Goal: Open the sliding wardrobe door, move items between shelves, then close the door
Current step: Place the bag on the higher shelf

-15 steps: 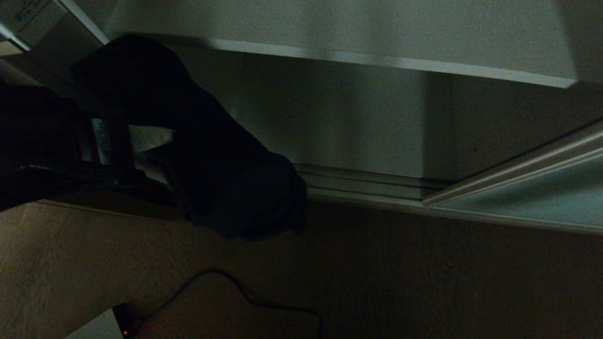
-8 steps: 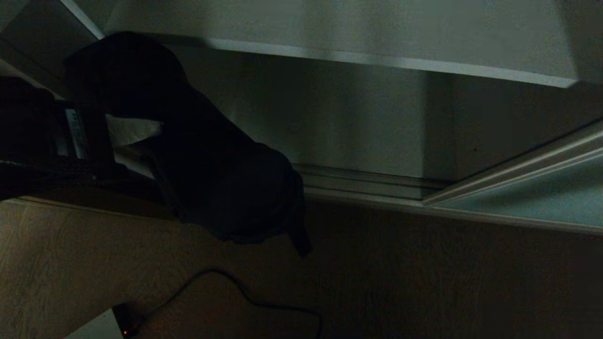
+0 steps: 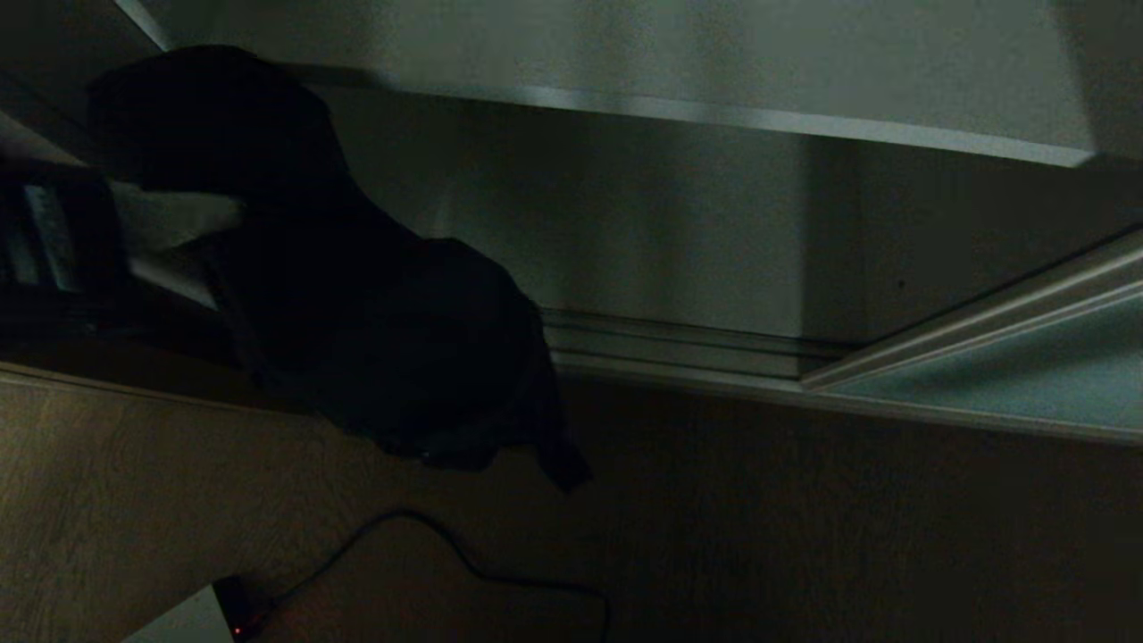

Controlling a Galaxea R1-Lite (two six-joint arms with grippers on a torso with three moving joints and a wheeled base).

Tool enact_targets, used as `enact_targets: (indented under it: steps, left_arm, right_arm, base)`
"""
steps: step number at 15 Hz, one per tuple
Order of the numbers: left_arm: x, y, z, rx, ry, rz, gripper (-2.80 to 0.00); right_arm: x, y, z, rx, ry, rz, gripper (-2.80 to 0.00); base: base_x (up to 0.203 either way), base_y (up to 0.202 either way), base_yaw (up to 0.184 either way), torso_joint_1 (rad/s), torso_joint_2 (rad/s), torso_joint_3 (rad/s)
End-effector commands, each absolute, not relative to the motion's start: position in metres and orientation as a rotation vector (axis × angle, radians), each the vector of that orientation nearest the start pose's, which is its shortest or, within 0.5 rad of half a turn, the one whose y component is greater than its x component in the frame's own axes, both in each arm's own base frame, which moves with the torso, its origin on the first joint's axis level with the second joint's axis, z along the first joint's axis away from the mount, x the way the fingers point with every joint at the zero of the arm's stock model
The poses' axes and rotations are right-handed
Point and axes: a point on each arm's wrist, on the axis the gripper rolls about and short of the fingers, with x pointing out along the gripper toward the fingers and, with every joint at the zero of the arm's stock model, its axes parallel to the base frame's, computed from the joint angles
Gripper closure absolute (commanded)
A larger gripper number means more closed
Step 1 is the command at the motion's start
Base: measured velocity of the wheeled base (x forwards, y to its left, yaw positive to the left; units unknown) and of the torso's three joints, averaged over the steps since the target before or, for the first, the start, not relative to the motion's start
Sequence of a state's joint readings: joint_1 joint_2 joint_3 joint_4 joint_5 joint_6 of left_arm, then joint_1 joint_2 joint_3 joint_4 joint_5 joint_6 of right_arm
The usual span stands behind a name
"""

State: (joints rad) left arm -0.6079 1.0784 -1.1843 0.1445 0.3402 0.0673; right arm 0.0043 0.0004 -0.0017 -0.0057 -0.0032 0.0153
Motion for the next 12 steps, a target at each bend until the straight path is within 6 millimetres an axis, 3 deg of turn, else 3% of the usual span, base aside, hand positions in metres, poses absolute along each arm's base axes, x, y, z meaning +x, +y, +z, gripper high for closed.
enact_targets:
  steps: [1, 2, 5, 12]
  left_arm:
    - [0.095, -0.056, 0.359, 0.078, -0.013, -0.259, 0.0]
    - [0.094, -0.056, 0.358, 0.078, -0.012, -0.268, 0.0]
    - [0.09, -0.057, 0.327, 0.115, 0.066, -0.37, 0.0]
    - [0.094, -0.062, 0.328, 0.058, 0.084, -0.45, 0.0]
  right_arm:
    - [-0.023, 0.0, 0.076, 0.015, -0.009, 0.002, 0.0]
    - [-0.023, 0.0, 0.076, 0.015, -0.008, 0.002, 0.0]
    - [-0.023, 0.0, 0.076, 0.015, -0.008, 0.002, 0.0]
    - [-0.023, 0.0, 0.076, 0.015, -0.008, 0.002, 0.0]
  base:
    - [0.0, 0.0, 0.0, 0.0, 0.0, 0.0]
    - [0.0, 0.0, 0.0, 0.0, 0.0, 0.0]
    - [0.0, 0.0, 0.0, 0.0, 0.0, 0.0]
    - [0.0, 0.0, 0.0, 0.0, 0.0, 0.0]
